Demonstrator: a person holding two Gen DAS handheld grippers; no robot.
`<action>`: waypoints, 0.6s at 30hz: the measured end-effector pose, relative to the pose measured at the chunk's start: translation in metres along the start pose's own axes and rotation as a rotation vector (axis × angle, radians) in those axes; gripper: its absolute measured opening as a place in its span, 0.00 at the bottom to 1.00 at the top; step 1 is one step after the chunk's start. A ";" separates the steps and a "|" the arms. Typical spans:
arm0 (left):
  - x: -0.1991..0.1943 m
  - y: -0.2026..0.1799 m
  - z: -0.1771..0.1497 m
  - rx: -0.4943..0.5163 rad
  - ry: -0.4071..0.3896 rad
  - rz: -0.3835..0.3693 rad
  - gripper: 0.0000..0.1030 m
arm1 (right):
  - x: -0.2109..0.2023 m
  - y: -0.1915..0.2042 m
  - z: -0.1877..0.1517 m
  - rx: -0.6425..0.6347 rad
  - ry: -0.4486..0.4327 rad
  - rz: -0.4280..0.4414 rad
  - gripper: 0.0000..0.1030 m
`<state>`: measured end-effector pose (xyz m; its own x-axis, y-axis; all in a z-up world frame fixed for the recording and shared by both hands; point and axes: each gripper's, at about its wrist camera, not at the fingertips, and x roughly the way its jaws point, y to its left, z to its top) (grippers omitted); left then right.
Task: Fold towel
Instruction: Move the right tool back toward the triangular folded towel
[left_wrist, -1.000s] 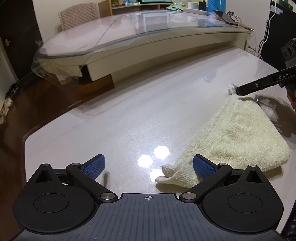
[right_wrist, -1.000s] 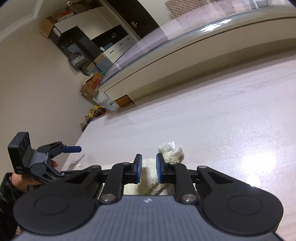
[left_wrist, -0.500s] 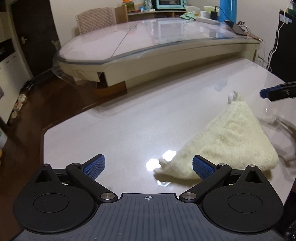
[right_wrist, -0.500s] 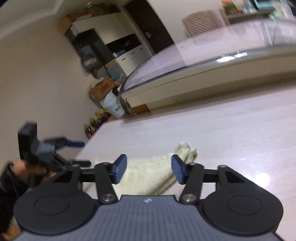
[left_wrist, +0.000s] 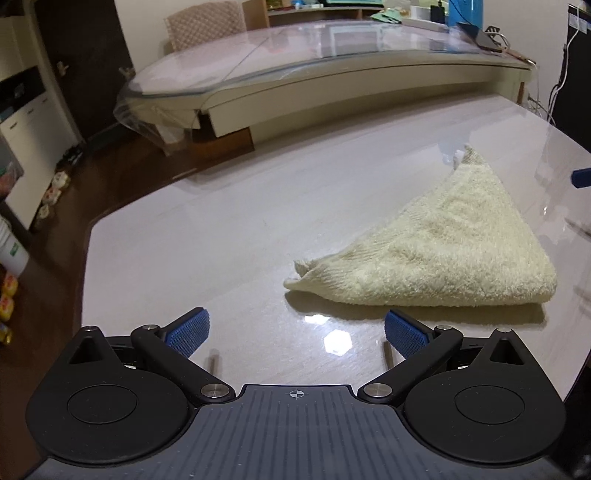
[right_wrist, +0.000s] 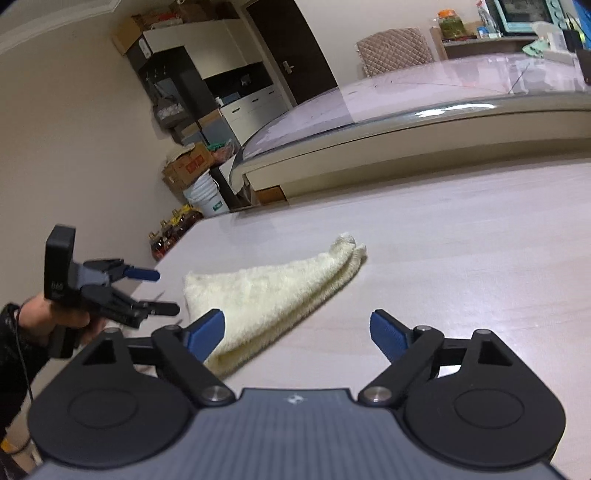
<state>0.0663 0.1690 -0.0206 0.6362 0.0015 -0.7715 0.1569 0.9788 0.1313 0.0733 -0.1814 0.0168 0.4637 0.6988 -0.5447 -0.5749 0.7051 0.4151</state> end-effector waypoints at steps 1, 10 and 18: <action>0.003 -0.001 0.001 0.002 -0.001 0.003 1.00 | -0.002 0.001 0.000 -0.002 -0.004 -0.004 0.87; 0.024 -0.003 0.017 0.017 -0.015 0.020 1.00 | -0.009 0.001 -0.004 0.009 -0.023 -0.022 0.88; 0.024 0.008 0.027 -0.034 -0.009 0.028 1.00 | -0.007 0.016 0.001 -0.034 0.005 -0.027 0.92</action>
<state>0.1031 0.1718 -0.0215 0.6463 0.0270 -0.7626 0.1135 0.9849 0.1310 0.0619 -0.1751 0.0278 0.4763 0.6790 -0.5587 -0.5845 0.7192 0.3756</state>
